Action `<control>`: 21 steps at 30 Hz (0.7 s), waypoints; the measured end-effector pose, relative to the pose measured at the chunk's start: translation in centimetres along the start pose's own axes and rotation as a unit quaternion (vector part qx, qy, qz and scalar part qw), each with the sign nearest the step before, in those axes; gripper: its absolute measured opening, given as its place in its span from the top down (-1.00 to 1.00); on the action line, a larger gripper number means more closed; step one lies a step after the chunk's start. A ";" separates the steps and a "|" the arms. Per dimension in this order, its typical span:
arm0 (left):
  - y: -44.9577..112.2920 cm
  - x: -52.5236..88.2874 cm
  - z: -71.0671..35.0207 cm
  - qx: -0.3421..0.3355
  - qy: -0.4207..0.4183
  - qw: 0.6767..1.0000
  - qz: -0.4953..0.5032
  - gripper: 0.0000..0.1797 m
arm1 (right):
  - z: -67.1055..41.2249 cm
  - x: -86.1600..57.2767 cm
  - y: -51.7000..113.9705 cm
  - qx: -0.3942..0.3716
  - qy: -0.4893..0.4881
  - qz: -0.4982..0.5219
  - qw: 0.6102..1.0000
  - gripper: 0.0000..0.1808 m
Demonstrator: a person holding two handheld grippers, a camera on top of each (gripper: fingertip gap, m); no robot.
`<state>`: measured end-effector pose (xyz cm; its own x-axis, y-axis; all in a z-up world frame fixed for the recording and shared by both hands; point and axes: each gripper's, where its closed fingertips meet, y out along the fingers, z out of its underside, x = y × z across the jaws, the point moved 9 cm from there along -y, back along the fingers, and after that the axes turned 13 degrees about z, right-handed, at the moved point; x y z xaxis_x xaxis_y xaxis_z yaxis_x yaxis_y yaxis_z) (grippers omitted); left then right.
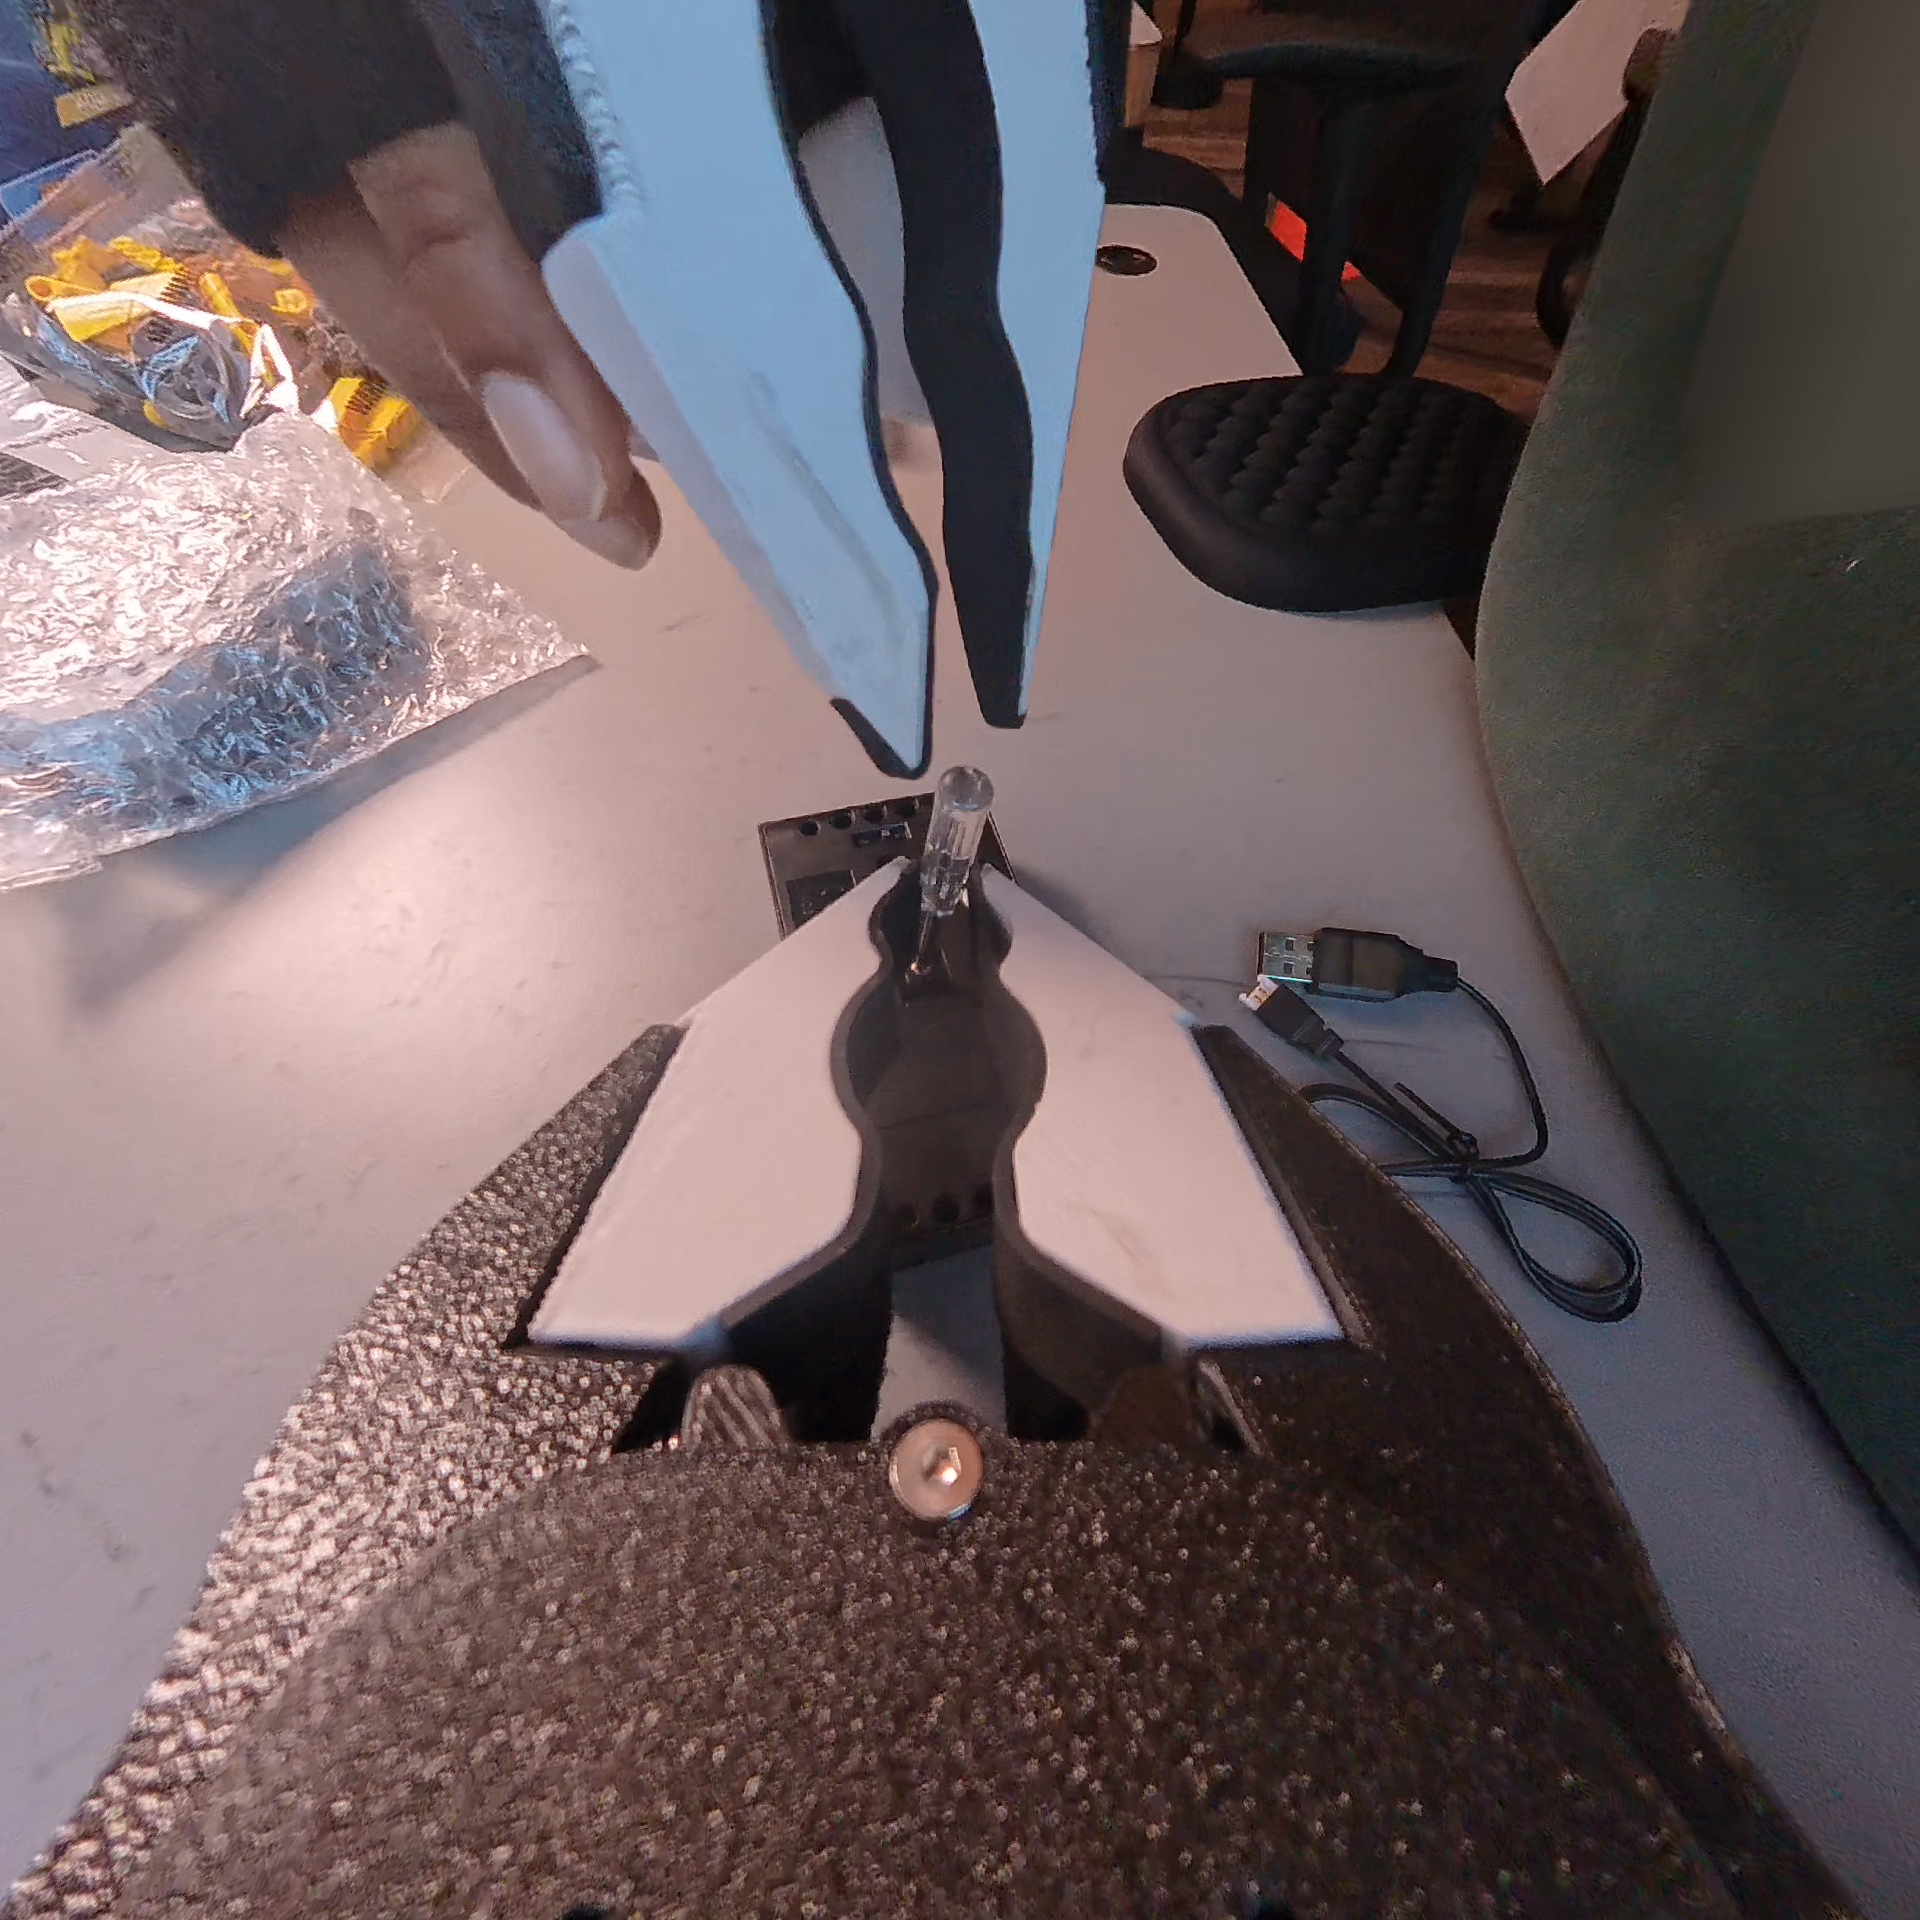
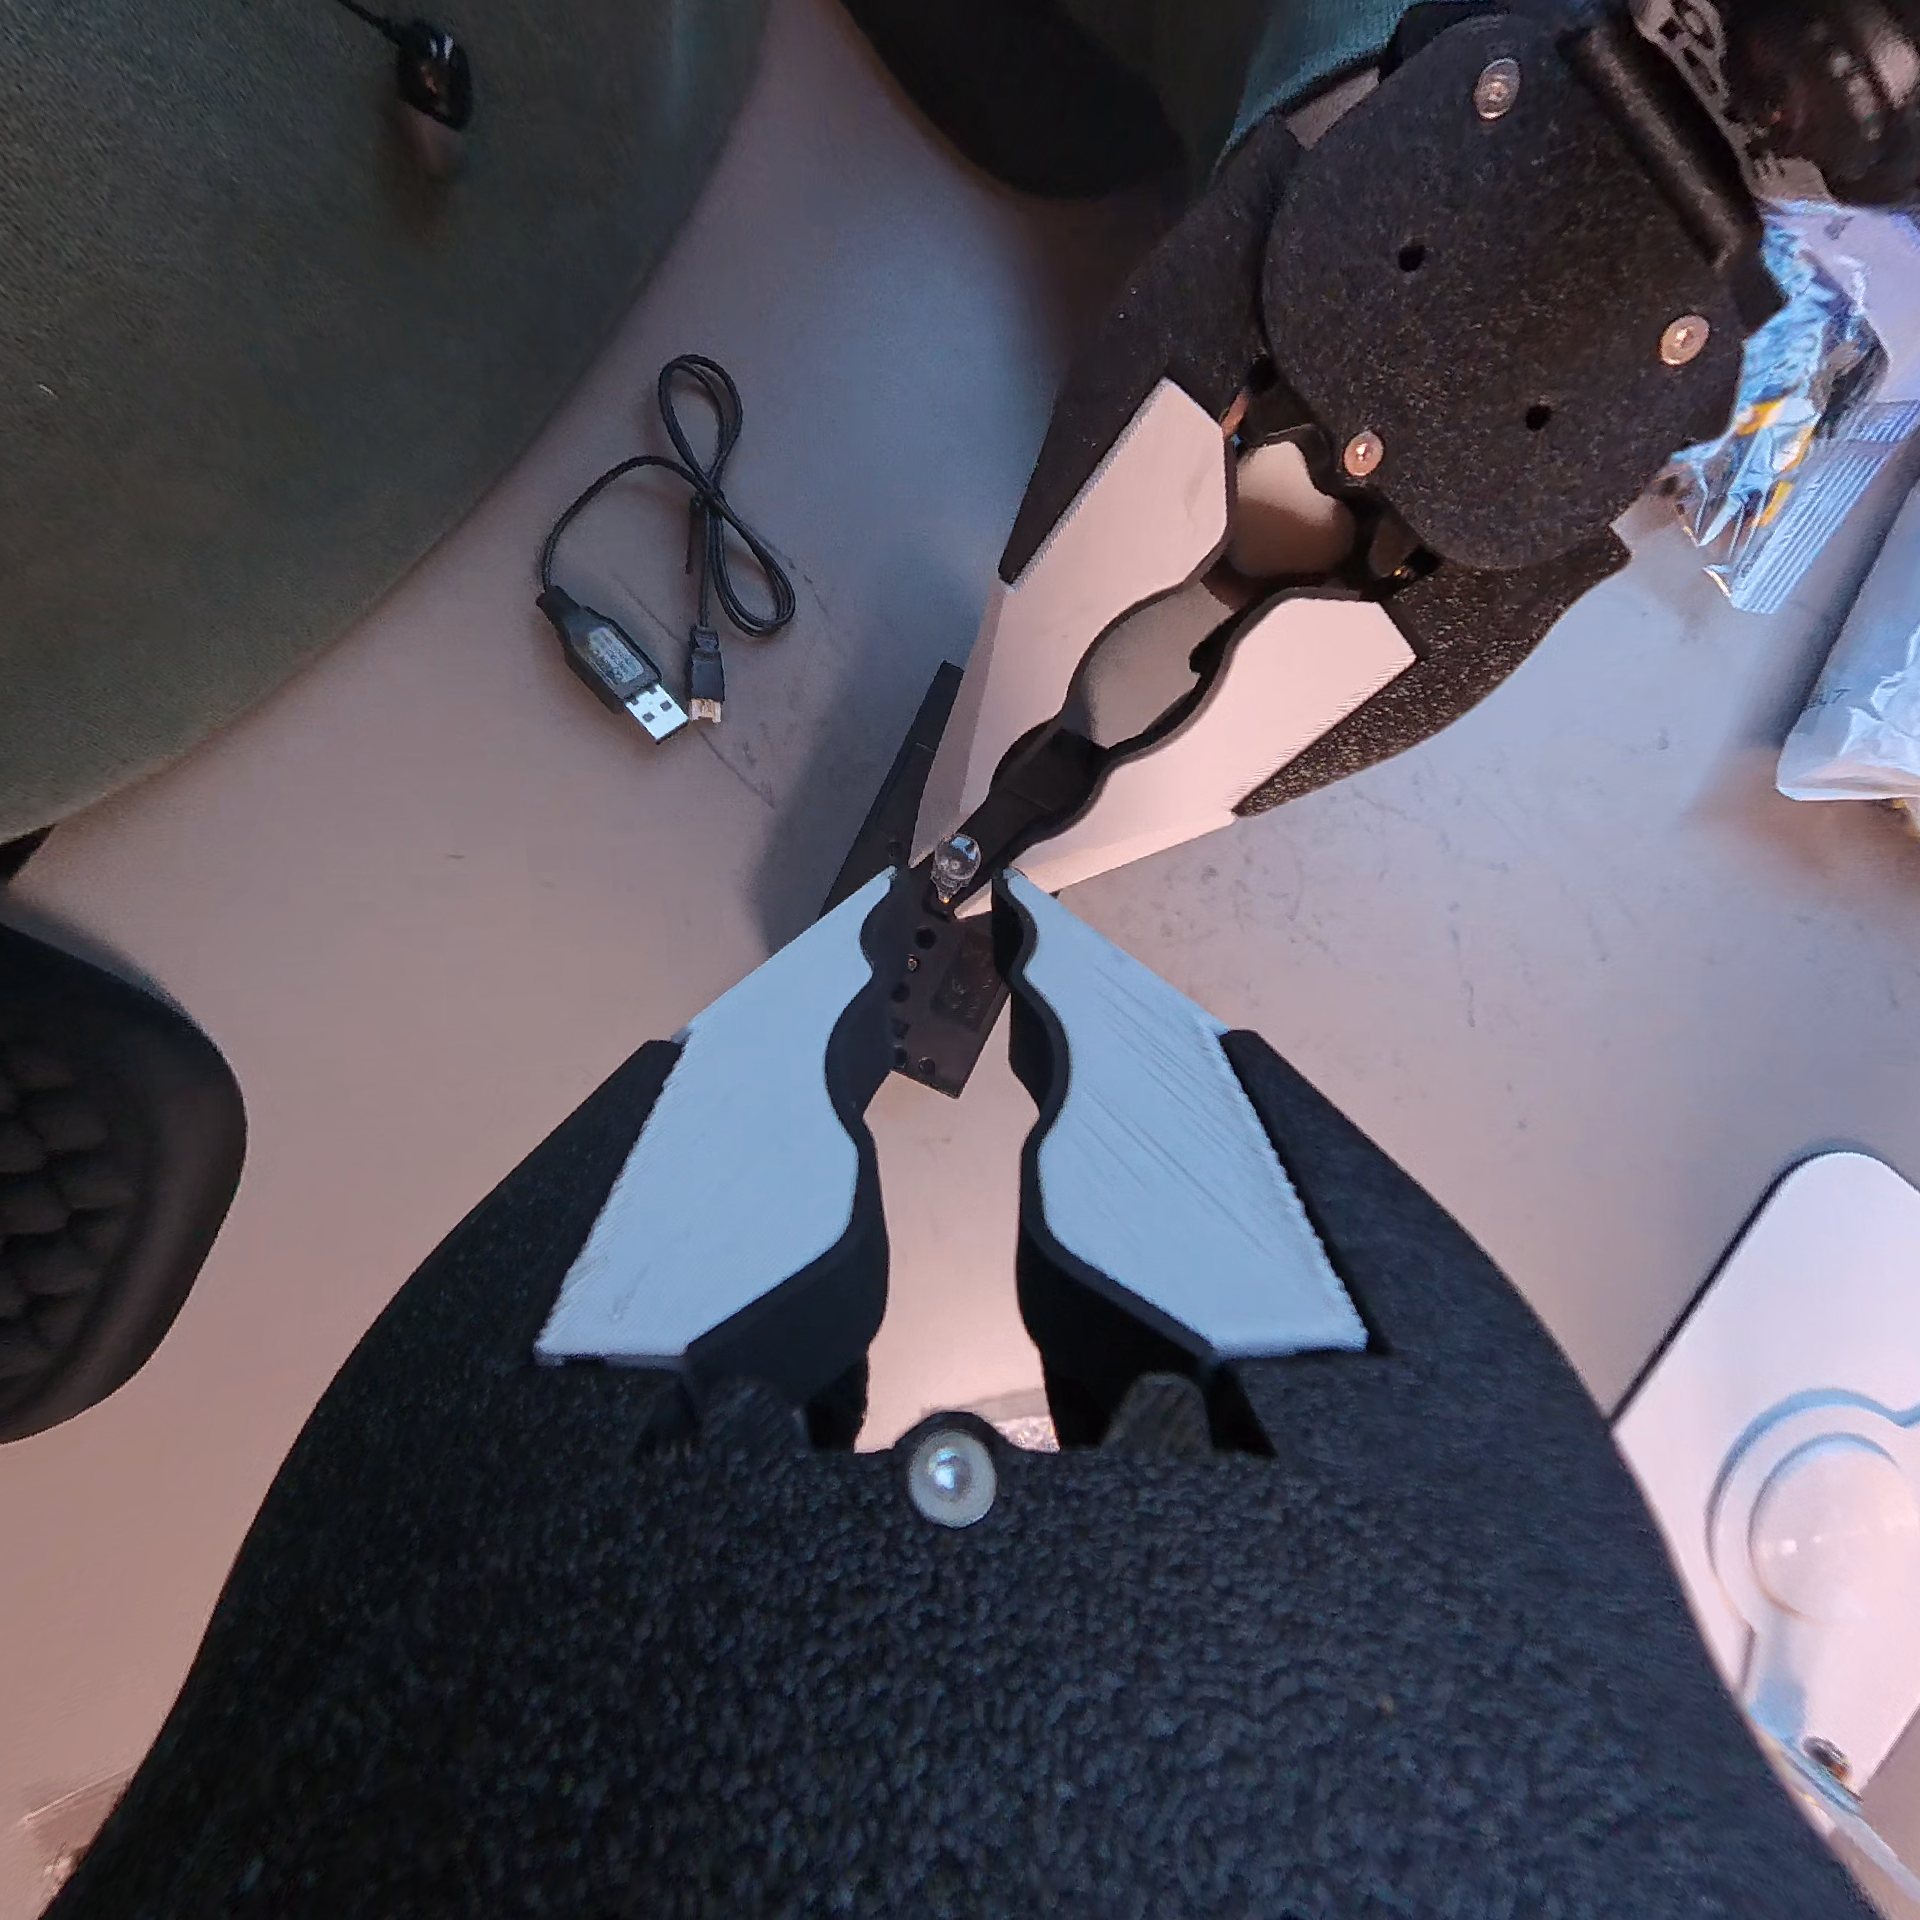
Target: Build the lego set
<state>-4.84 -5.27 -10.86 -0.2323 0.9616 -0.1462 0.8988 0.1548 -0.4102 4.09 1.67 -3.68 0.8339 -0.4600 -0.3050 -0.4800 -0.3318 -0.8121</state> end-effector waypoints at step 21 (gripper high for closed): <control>-0.7 -0.6 0.0 0.015 -0.005 0.997 -0.071 0.87 | -0.8 1.3 0.7 0.120 0.313 0.164 0.928 0.94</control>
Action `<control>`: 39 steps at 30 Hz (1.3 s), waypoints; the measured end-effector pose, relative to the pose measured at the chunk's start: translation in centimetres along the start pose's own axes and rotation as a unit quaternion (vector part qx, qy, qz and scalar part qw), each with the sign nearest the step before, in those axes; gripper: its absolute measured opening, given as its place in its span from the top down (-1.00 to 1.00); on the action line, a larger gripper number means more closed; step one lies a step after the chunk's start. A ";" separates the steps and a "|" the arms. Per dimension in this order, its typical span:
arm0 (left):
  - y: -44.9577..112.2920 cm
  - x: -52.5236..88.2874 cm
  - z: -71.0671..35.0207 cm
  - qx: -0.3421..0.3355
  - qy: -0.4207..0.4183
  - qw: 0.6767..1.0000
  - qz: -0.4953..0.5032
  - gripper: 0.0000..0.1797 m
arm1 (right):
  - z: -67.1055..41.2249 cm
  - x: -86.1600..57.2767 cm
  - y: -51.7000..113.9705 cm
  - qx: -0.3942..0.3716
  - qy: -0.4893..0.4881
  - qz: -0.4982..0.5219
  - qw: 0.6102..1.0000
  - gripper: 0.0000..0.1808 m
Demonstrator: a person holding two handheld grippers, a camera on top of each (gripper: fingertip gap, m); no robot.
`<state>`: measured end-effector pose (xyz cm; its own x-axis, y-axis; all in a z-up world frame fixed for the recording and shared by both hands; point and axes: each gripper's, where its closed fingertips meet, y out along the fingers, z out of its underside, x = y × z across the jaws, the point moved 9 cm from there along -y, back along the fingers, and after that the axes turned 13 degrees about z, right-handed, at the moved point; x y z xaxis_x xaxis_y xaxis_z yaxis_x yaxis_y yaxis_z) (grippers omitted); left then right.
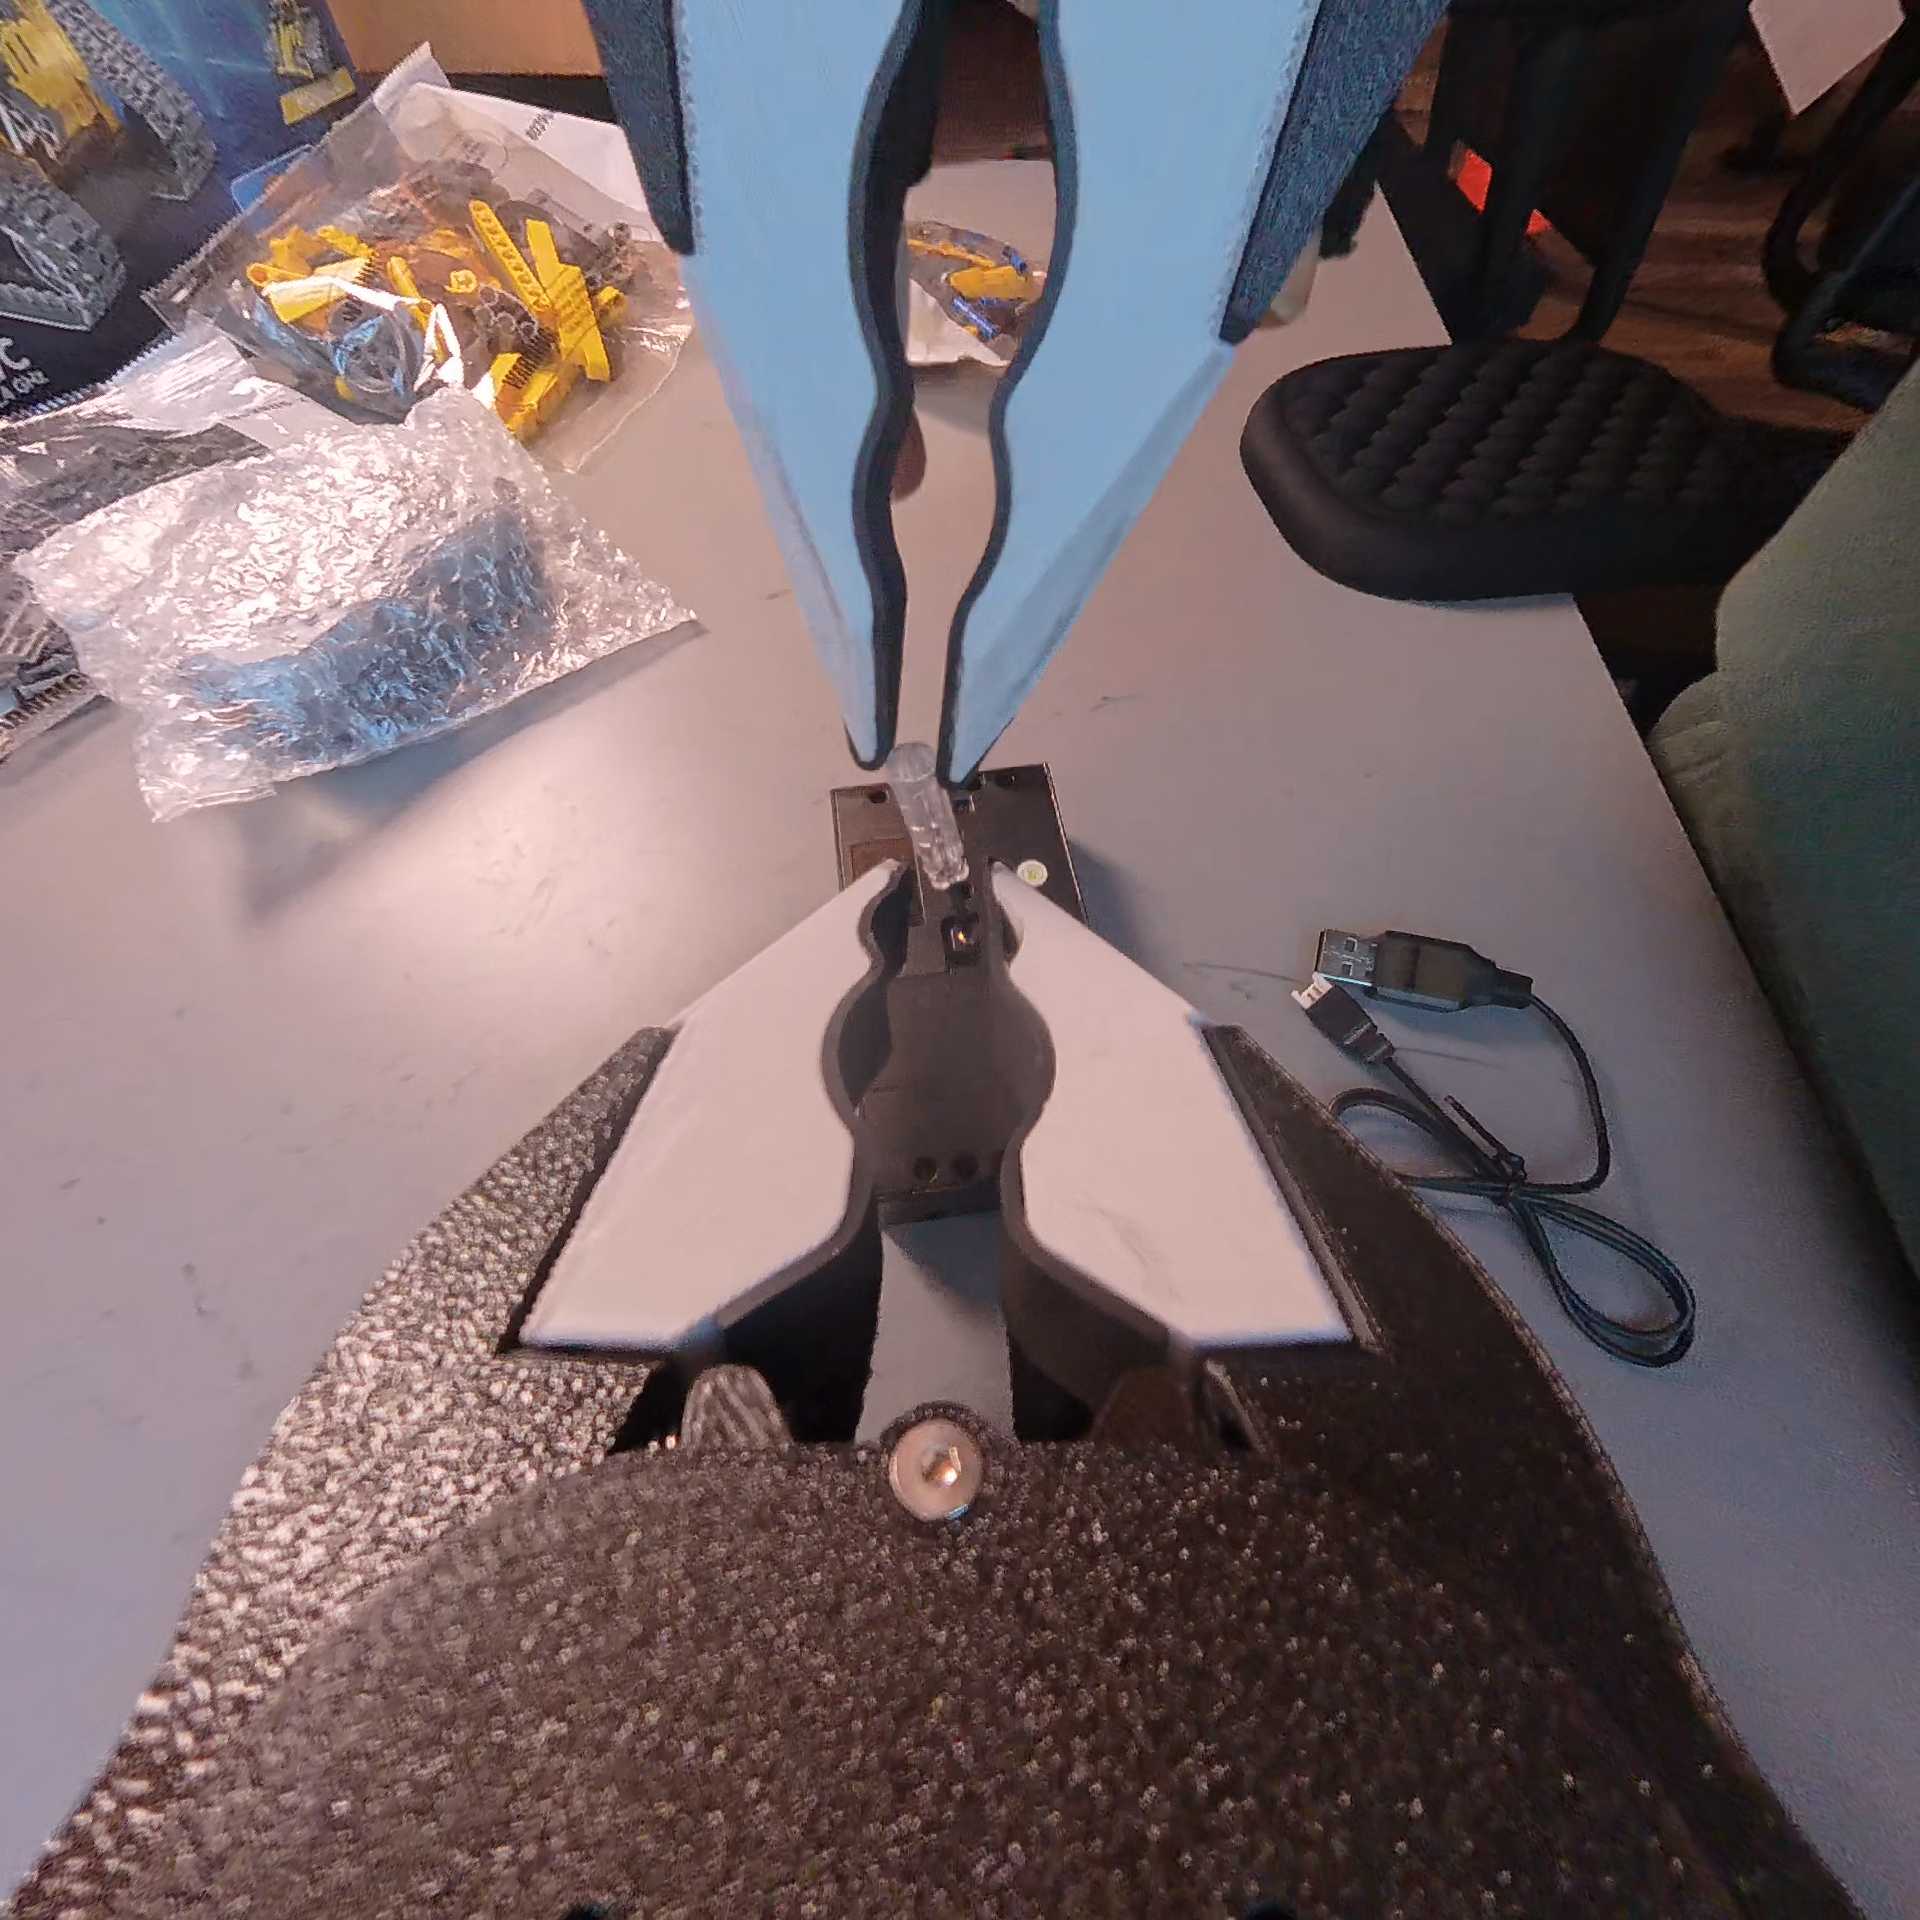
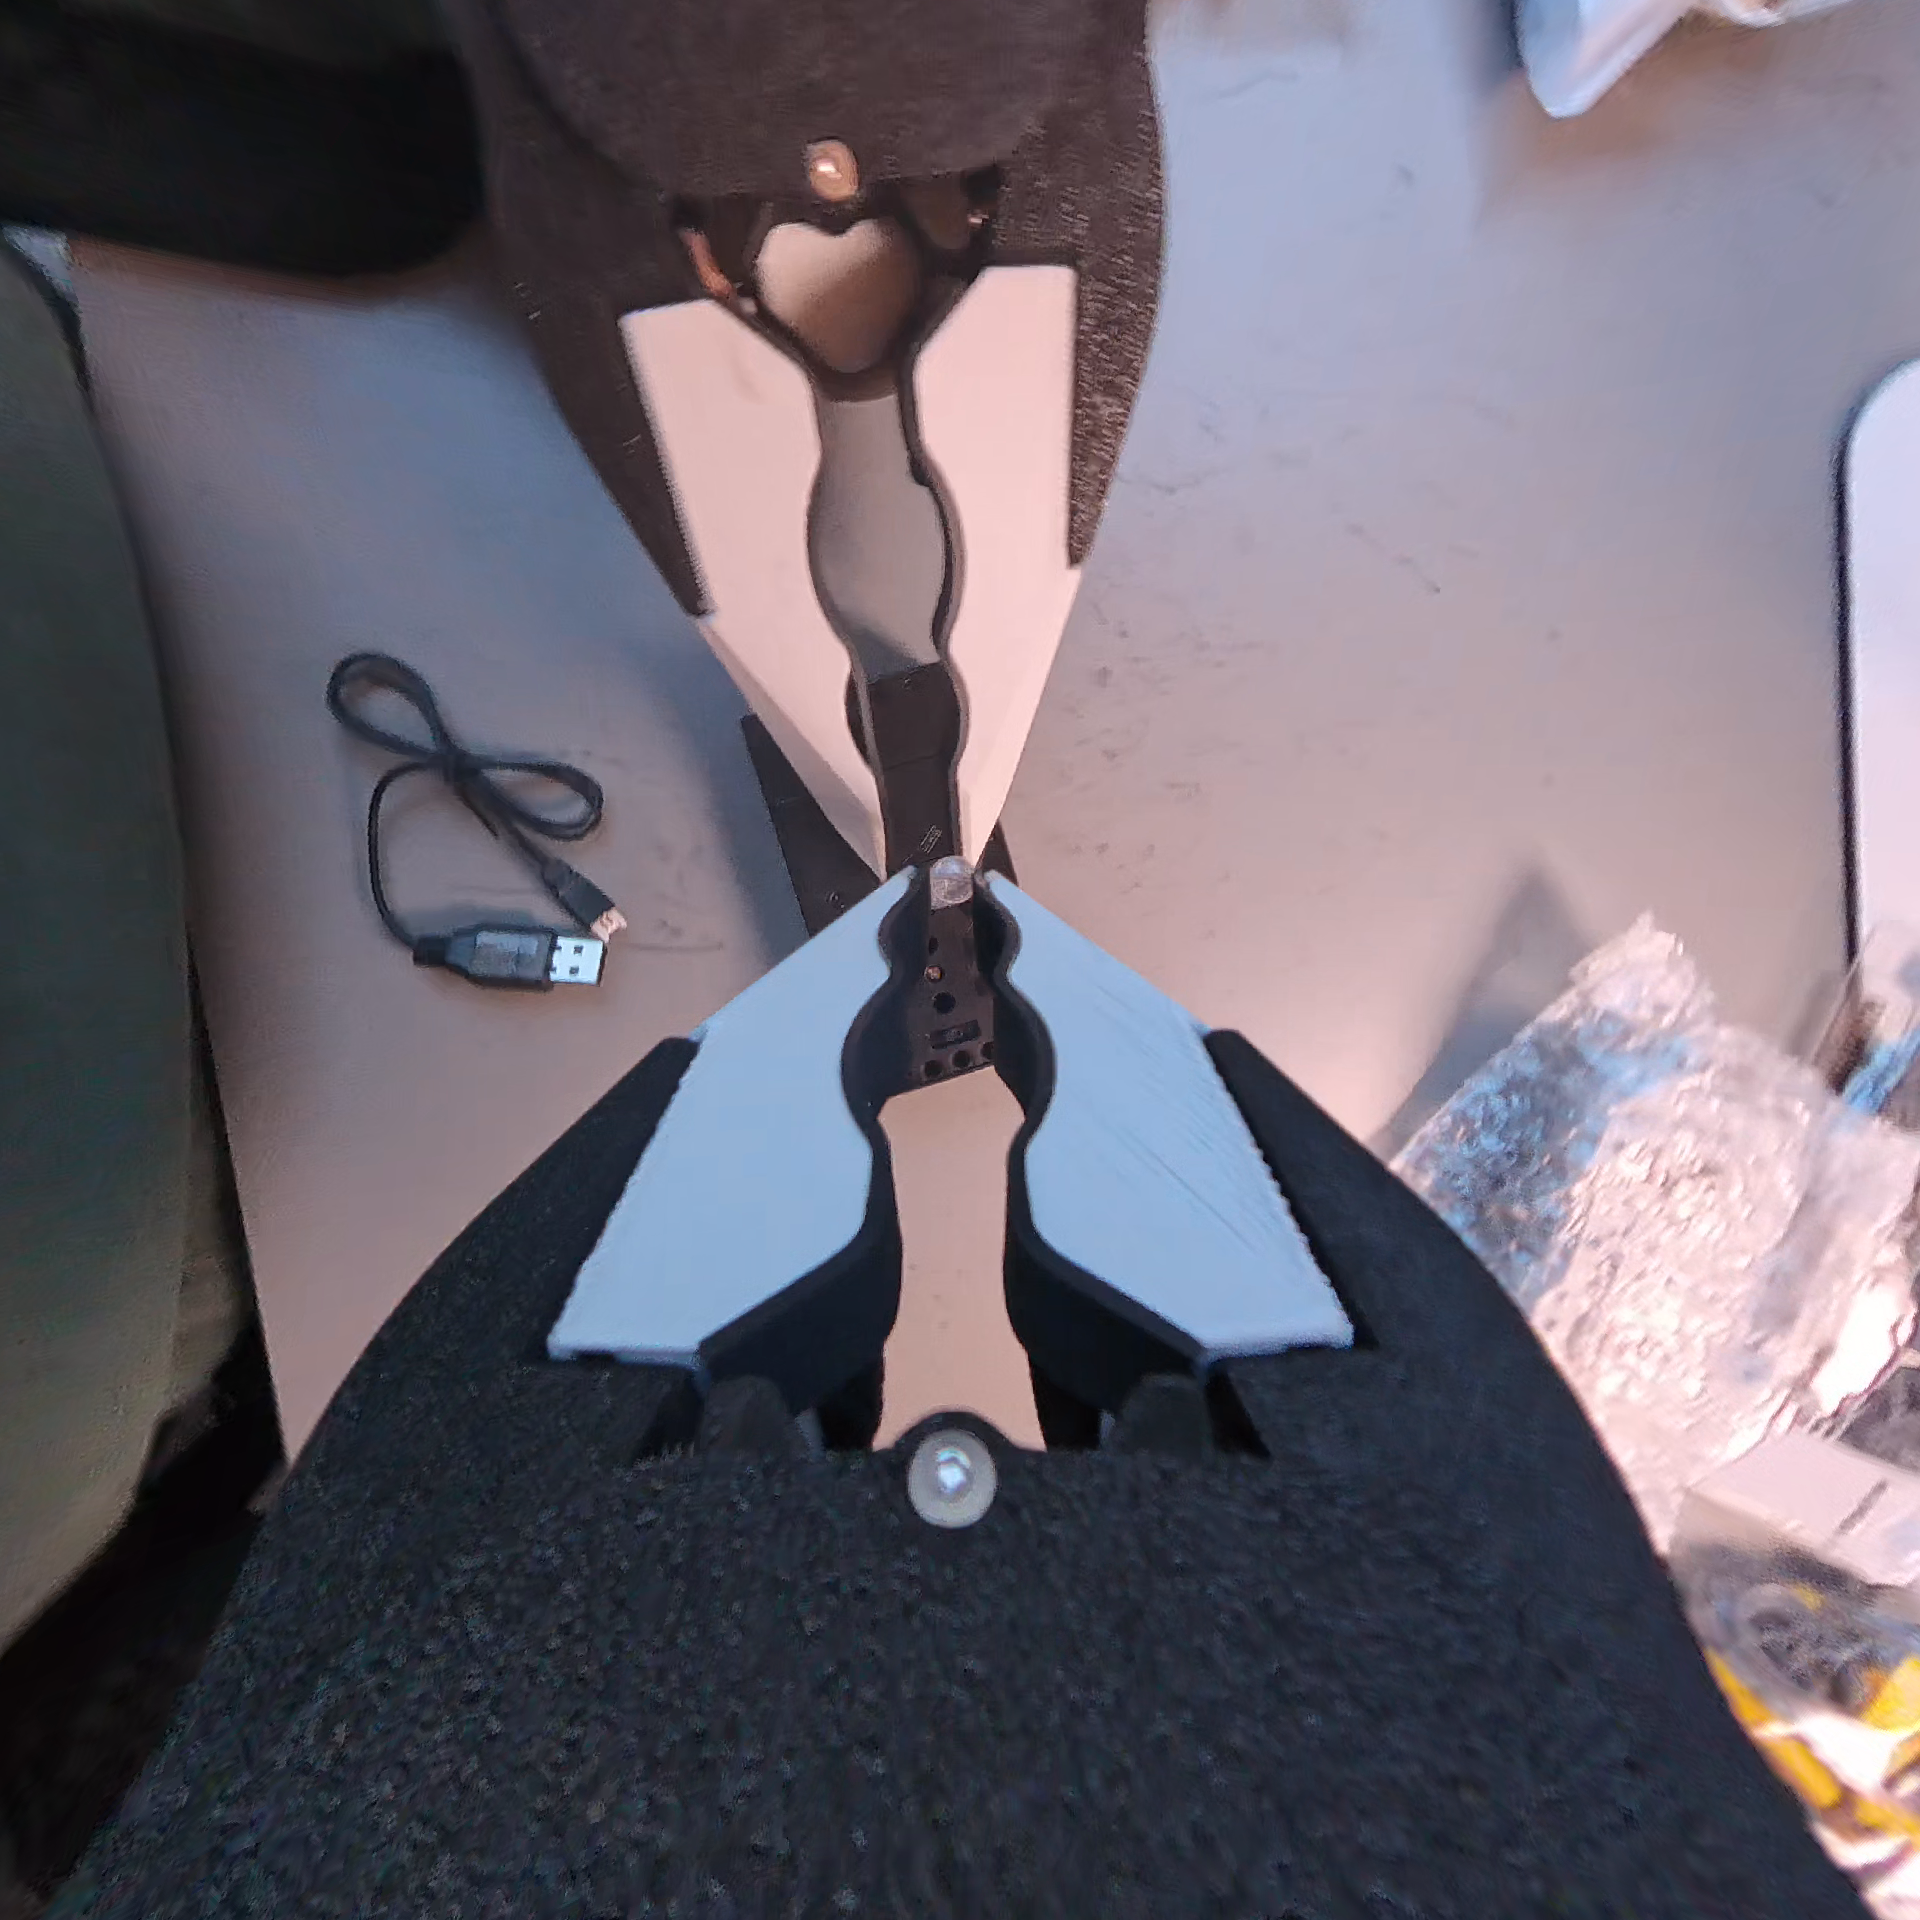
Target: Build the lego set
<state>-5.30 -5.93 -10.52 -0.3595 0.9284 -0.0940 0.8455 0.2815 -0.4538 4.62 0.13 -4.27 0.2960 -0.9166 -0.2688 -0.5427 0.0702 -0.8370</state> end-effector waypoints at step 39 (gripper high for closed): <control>1.5 -0.5 -0.5 -0.002 0.023 1.000 -0.012 0.91 | 0.7 1.5 0.0 0.033 0.156 0.023 0.987 0.93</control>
<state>-3.64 -5.87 -10.66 -0.3621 0.9312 -0.0424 0.8383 0.3054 -0.4517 5.64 -0.99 -5.01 0.0103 -0.9877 -0.1559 -0.4943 0.1304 -0.8595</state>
